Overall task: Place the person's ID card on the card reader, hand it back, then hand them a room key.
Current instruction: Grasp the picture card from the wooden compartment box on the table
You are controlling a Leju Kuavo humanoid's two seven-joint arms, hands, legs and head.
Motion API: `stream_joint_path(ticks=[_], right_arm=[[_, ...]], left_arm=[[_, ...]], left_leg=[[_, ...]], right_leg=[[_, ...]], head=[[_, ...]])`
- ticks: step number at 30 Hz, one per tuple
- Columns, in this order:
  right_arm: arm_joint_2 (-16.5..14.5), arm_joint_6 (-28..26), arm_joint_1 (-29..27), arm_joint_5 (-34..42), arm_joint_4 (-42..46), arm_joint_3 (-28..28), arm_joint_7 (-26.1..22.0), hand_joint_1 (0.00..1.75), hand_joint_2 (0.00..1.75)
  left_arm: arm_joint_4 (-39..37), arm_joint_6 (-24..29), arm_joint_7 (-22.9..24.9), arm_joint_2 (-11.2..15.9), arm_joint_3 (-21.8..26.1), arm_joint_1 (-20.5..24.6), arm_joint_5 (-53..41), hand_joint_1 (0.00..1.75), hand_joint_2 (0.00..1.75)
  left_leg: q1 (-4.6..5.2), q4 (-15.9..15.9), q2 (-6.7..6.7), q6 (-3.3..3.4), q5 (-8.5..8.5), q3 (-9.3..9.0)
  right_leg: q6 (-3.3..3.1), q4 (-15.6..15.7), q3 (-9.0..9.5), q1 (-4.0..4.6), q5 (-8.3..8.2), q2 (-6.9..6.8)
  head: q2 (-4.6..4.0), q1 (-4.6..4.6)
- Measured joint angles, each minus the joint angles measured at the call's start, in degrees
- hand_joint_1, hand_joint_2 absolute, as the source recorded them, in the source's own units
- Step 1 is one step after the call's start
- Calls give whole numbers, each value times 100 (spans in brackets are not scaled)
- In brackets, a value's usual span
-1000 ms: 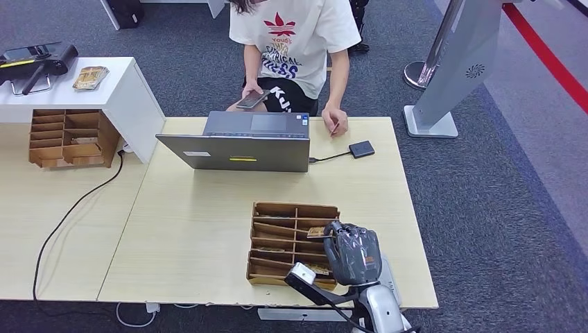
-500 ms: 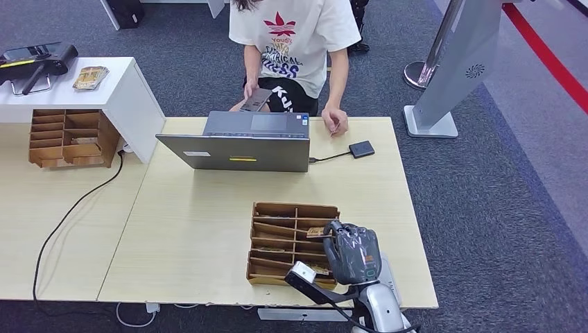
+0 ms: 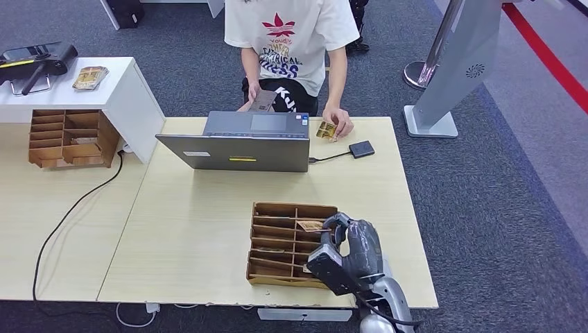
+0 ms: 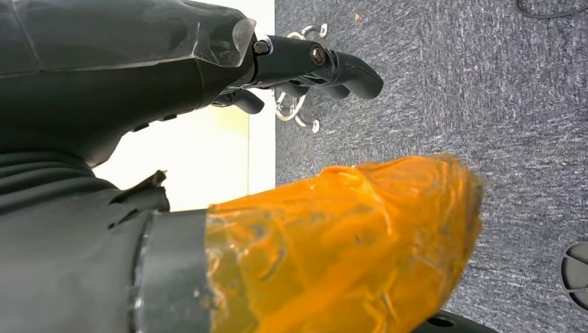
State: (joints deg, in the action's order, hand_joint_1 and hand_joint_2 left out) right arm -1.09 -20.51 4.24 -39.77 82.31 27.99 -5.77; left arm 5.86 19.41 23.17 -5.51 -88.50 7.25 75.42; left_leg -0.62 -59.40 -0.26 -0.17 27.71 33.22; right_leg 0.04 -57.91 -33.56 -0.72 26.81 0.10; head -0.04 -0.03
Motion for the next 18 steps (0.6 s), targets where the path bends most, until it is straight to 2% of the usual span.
stream_joint_path(ticks=[9,18], right_arm=[[9,209,-212,1285,646,-274,-443,175,175],[71,241,-318,1684,1031,-445,-600,175,175]], left_arm=[[0,47,-31,0,0,-2,78,0,0],[0,63,-33,0,0,-2,117,0,0]], left_leg=[[0,0,0,0,0,0],[0,0,0,0,0,0]], right_leg=[[0,0,0,0,0,0],[0,0,0,0,0,0]], head=[[0,1],[0,0]])
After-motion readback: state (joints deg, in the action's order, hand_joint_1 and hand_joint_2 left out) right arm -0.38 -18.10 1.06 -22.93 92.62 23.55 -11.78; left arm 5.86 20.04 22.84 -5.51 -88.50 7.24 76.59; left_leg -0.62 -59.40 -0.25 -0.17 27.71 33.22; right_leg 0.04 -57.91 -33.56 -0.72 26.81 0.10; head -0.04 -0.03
